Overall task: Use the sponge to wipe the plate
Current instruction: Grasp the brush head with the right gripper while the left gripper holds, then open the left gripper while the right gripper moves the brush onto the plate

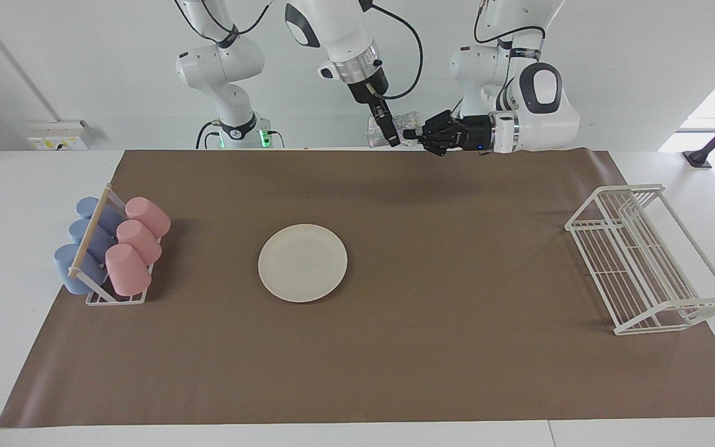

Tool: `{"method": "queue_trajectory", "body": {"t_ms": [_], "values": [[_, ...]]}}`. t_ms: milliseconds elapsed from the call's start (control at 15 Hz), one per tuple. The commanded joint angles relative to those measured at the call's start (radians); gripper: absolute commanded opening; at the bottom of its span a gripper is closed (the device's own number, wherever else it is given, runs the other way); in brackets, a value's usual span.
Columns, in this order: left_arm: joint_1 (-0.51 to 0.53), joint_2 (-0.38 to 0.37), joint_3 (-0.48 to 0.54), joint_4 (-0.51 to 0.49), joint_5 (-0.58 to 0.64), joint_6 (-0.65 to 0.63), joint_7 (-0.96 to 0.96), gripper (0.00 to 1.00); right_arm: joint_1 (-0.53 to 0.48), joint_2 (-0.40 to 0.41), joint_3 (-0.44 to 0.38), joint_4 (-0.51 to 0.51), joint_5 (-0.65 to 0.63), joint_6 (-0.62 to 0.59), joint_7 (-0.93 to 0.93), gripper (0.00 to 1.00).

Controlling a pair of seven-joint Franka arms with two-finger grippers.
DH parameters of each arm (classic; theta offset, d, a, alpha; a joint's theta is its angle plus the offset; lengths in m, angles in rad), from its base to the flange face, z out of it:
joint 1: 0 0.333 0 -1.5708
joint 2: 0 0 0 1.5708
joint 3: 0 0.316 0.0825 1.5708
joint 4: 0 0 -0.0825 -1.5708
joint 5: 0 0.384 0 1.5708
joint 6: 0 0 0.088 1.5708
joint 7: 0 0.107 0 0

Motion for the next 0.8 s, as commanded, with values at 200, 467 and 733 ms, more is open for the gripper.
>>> {"method": "queue_trajectory", "body": {"t_ms": [200,467,733], "values": [[-0.003,-0.032,0.013,-0.031,0.008,-0.013,0.010,0.00,-0.008,-0.006,0.003,-0.013,0.006,0.011,-0.058,0.00],[-0.003,-0.044,0.012,-0.024,0.058,-0.010,-0.015,1.00,-0.012,-0.006,0.003,-0.013,0.006,0.009,-0.064,0.00],[-0.003,-0.046,0.012,-0.019,0.065,-0.003,-0.064,1.00,-0.040,-0.008,0.000,-0.022,0.003,0.011,-0.131,0.00]]}}
